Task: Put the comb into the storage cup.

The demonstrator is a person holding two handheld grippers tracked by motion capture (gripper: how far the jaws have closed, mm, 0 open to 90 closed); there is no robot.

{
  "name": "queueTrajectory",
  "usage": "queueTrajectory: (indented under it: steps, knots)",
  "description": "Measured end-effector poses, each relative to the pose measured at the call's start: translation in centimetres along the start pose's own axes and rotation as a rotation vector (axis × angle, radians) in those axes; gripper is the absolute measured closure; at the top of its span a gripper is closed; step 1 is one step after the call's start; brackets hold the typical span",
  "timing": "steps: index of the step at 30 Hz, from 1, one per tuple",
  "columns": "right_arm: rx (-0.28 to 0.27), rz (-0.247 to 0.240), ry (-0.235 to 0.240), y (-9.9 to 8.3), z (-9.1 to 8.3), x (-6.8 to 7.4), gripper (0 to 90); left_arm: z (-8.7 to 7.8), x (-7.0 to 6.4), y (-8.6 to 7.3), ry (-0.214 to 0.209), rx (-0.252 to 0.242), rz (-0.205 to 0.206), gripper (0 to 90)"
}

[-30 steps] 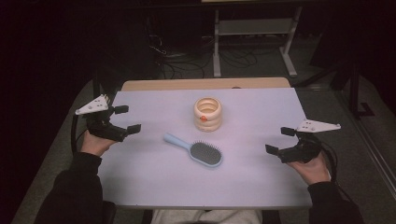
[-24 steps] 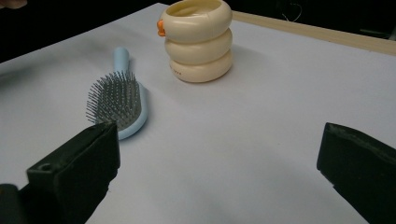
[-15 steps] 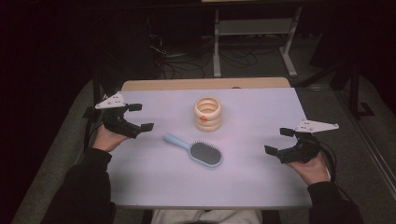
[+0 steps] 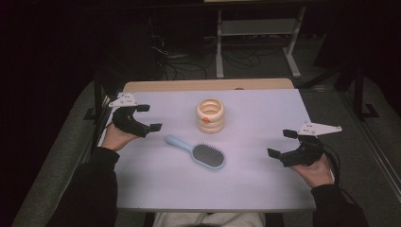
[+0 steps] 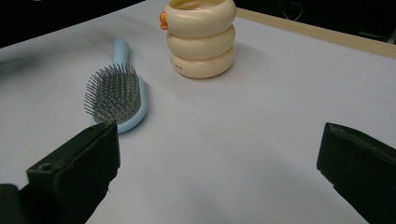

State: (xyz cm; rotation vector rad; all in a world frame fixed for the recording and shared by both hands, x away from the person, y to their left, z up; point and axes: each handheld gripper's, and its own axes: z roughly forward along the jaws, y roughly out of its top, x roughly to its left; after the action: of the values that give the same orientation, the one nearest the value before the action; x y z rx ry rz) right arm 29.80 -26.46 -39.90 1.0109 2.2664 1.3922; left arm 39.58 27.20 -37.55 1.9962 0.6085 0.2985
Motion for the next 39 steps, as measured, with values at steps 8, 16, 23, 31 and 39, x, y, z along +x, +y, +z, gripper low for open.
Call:
queueTrajectory:
  steps: [8,16,23,31,39]
  knots:
    - [0.004,-0.006,0.005,0.0,0.1,0.2,0.0,2.2,0.0,0.0,-0.019,0.036,0.013,0.0]
    - [0.01,0.002,0.013,0.0,0.1,0.2,0.0,3.9,-0.5,0.0,-0.042,0.066,0.025,0.0]
    - [0.021,-0.005,0.02,0.0,0.3,0.3,0.0,5.2,-0.4,-0.5,-0.047,0.117,0.042,0.0]
    - [0.037,-0.011,0.022,-0.1,0.5,0.4,0.0,6.3,-0.5,-1.0,-0.056,0.182,0.053,0.0]
    - [0.034,-0.007,0.031,-0.1,0.5,0.4,0.0,7.1,-0.6,-1.4,-0.068,0.241,0.064,13.7]
